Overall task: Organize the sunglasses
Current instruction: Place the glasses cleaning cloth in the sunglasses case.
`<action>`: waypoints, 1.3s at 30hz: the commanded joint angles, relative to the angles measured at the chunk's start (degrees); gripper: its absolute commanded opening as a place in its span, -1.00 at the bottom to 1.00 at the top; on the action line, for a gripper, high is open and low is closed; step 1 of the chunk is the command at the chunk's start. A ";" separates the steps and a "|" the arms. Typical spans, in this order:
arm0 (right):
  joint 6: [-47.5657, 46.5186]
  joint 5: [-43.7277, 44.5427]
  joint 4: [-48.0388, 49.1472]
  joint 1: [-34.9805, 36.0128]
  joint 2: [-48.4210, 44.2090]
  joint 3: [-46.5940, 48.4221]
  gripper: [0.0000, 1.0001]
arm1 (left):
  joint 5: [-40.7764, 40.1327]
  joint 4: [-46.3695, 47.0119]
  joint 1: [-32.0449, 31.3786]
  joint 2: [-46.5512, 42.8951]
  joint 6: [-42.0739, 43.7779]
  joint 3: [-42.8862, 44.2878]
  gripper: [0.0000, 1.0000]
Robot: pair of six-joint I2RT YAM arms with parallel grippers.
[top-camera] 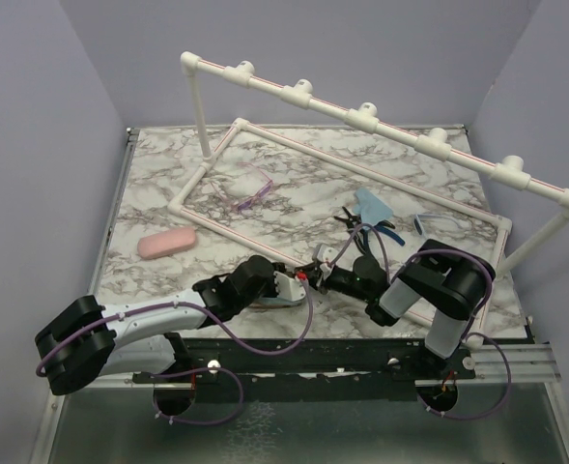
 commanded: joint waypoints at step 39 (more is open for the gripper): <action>-4.28 4.46 2.76 2.08 -1.07 -0.54 -0.99 | 26.05 -27.46 7.88 7.23 8.84 7.36 -1.00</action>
